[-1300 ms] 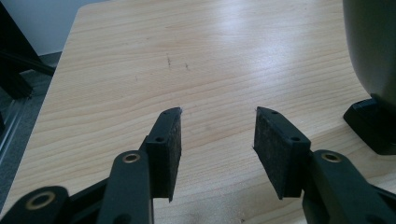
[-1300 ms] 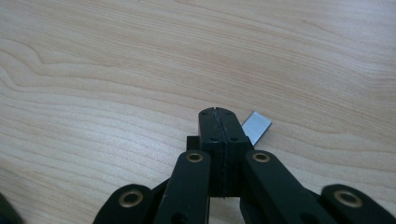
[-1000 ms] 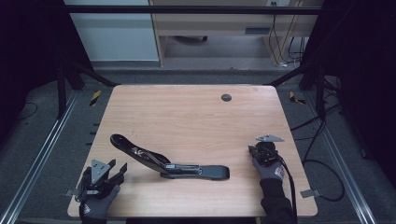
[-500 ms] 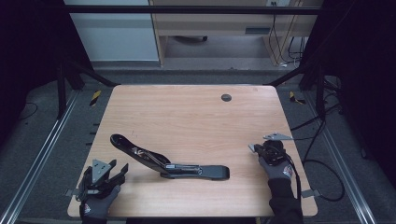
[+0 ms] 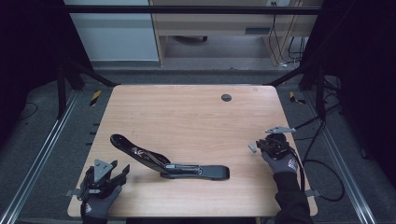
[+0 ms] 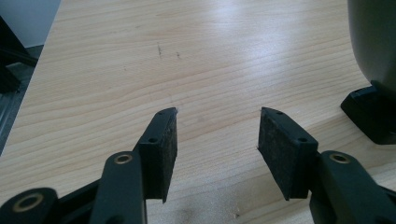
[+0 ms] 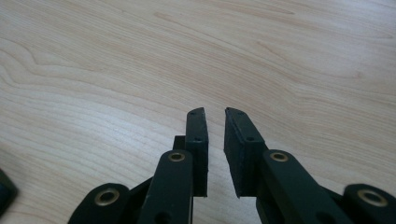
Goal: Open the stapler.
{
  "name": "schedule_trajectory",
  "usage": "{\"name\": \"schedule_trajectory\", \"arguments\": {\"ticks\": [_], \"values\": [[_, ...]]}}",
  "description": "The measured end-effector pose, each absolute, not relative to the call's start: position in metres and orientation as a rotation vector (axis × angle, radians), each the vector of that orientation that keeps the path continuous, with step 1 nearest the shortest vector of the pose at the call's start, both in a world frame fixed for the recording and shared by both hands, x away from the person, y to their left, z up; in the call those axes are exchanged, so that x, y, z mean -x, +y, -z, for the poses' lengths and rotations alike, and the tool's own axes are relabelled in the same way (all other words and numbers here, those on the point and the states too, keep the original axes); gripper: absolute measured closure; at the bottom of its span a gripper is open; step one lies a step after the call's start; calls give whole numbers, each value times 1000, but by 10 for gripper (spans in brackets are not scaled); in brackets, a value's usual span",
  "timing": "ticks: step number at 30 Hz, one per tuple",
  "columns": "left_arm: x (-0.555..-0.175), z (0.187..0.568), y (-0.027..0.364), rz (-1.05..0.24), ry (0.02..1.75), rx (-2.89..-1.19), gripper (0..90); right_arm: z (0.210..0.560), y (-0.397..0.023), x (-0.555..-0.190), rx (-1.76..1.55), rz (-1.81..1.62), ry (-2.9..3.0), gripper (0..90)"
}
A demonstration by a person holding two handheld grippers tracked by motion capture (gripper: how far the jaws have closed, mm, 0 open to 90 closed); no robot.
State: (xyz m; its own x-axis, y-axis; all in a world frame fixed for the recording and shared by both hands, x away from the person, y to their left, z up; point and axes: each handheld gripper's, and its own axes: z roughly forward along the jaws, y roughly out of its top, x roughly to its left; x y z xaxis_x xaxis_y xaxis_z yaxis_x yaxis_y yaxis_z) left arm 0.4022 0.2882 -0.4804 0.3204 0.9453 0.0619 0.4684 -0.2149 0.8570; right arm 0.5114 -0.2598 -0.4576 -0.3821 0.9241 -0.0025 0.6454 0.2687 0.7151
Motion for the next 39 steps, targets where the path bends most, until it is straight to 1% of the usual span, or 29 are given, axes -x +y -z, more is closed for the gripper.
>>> {"name": "schedule_trajectory", "arguments": {"ticks": [5,17,31,39], "values": [[-403,481,288,-789,1257,-1826,464,456,-259,-518,-1415,-877,2136,778],[-403,481,288,-785,1257,-1830,462,465,-251,-531,-1404,-823,2191,753],[-403,482,288,-784,1258,-1831,461,476,-243,-537,-1413,-792,2251,724],[-403,482,288,-785,1258,-1834,461,481,-242,-539,-1422,-769,2262,724]]}}
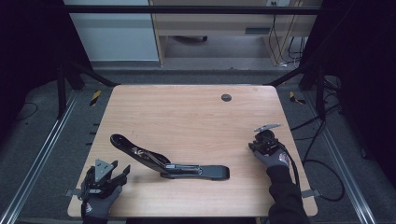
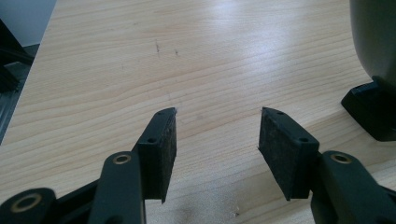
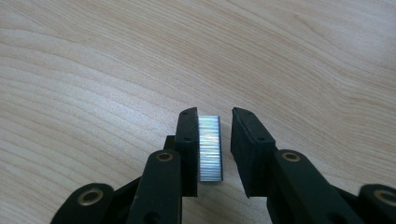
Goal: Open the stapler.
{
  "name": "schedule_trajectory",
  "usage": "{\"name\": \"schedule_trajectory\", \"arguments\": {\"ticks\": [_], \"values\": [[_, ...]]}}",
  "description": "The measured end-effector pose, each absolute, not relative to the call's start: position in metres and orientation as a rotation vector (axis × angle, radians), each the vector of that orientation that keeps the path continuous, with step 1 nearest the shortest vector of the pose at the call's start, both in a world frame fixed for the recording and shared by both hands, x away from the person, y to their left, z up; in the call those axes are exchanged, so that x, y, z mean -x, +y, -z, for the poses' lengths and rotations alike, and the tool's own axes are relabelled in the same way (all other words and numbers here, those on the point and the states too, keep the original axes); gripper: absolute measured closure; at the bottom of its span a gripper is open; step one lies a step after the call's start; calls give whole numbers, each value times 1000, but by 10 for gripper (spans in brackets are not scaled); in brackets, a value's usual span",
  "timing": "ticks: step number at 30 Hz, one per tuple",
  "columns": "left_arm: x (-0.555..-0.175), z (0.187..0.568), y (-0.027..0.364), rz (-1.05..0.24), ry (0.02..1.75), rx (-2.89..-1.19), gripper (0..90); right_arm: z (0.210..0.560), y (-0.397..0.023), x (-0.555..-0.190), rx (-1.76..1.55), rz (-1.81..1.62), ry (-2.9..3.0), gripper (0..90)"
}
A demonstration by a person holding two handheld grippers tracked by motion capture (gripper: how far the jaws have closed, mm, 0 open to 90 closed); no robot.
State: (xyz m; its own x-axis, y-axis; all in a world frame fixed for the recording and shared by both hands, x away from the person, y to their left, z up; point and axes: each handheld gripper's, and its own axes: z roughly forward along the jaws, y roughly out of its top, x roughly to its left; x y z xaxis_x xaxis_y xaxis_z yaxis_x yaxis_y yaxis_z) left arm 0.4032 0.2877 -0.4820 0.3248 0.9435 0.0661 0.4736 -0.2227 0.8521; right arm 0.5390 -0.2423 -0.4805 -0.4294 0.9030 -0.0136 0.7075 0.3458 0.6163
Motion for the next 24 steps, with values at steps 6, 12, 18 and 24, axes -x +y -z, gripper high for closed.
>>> {"name": "schedule_trajectory", "arguments": {"ticks": [6,12,18,24], "values": [[-403,482,288,-787,1257,-1835,461,483,-242,-540,-1416,-747,2280,739],[-403,482,288,-787,1257,-1836,462,484,-241,-541,-1414,-739,2289,776],[-403,482,288,-786,1256,-1839,462,482,-242,-539,-1397,-744,2291,779],[-404,484,287,-780,1255,-1845,462,473,-242,-531,-1380,-767,2295,780]]}}
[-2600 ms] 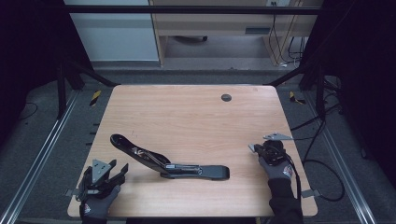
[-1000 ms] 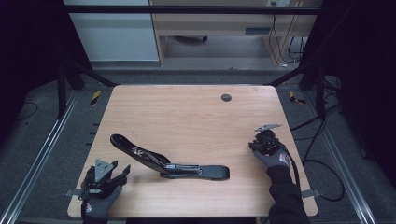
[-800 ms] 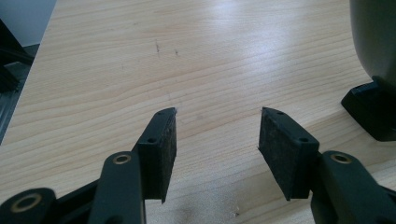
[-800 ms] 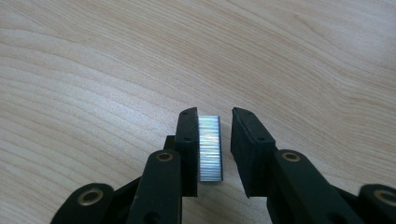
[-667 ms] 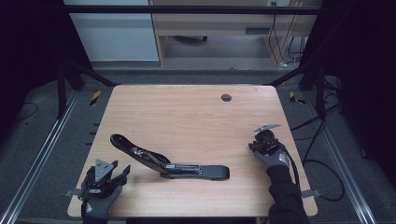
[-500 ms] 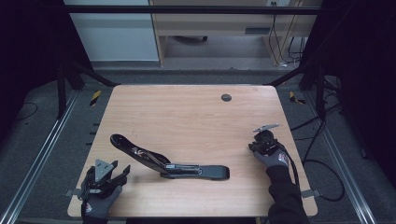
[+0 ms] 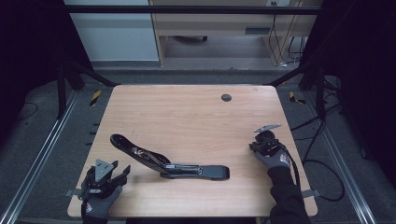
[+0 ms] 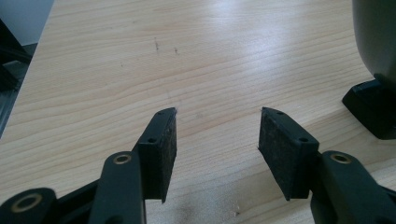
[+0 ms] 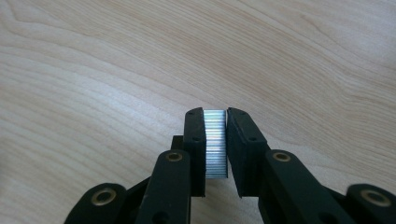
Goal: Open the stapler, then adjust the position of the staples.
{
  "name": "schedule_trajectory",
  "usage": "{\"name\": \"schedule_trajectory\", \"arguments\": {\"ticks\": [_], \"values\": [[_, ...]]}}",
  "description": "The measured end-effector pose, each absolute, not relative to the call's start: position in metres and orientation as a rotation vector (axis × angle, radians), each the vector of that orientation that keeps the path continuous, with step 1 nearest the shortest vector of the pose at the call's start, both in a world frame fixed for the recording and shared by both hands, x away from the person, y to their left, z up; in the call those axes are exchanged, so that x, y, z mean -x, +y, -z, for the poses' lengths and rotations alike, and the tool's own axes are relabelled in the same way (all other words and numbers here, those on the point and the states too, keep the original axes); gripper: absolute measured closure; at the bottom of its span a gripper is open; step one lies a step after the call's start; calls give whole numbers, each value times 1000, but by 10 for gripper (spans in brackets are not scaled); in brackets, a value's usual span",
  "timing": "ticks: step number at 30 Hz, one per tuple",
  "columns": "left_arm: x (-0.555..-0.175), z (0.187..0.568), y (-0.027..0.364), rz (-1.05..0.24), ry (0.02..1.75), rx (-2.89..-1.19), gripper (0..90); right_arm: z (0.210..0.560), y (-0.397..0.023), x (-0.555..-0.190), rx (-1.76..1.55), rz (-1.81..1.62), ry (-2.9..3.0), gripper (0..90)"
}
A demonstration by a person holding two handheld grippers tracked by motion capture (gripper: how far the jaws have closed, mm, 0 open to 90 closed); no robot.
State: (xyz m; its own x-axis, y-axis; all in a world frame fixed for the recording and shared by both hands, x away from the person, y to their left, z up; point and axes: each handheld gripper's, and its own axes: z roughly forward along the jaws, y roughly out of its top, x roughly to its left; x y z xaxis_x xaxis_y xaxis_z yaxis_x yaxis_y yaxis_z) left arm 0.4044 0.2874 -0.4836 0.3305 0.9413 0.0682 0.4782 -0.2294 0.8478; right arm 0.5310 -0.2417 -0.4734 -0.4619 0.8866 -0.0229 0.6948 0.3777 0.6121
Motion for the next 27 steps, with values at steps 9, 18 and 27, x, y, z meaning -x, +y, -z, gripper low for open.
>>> {"name": "schedule_trajectory", "arguments": {"ticks": [9,18,27], "values": [[-405,484,286,-780,1250,-1850,462,456,-246,-515,-1312,-842,2294,781],[-405,484,286,-773,1252,-1849,461,442,-240,-503,-1241,-896,2323,780],[-405,485,286,-773,1255,-1850,460,434,-229,-491,-1160,-930,2383,780]]}}
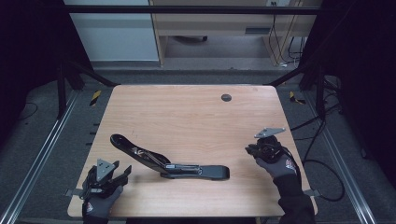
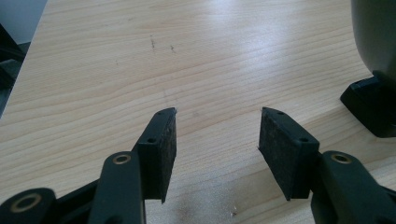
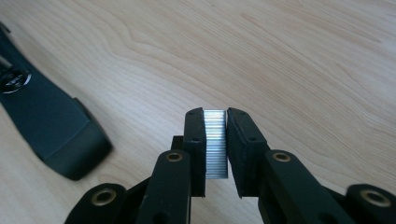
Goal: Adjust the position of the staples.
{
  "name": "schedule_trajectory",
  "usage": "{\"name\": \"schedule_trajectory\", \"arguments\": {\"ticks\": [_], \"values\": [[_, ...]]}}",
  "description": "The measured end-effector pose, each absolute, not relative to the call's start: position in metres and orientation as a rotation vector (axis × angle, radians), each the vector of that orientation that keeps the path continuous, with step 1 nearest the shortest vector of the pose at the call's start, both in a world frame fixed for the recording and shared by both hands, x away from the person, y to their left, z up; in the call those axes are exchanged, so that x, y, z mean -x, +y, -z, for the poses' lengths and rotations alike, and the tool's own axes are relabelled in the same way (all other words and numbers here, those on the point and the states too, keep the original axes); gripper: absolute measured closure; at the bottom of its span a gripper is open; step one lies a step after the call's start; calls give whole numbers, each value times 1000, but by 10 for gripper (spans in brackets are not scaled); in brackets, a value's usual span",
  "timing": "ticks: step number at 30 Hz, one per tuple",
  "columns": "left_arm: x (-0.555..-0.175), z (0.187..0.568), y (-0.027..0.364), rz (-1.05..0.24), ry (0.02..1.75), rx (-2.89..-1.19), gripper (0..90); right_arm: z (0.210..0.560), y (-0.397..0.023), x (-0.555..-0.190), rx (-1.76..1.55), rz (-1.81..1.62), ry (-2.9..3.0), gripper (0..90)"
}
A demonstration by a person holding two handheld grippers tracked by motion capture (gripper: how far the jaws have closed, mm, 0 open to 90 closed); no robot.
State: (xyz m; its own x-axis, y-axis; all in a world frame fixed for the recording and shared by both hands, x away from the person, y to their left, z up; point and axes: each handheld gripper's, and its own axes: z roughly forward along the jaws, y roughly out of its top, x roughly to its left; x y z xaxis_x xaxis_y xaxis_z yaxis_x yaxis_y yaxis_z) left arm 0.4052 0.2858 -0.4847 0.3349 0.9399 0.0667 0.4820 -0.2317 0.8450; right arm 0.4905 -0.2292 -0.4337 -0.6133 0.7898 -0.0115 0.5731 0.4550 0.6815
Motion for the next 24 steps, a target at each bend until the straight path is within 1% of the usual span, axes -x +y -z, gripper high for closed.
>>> {"name": "schedule_trajectory", "arguments": {"ticks": [11,24], "values": [[-406,486,285,-761,1255,-1858,460,414,-214,-480,-1012,-961,2455,780],[-407,486,286,-765,1257,-1856,461,398,-179,-484,-832,-1000,2542,781]]}}
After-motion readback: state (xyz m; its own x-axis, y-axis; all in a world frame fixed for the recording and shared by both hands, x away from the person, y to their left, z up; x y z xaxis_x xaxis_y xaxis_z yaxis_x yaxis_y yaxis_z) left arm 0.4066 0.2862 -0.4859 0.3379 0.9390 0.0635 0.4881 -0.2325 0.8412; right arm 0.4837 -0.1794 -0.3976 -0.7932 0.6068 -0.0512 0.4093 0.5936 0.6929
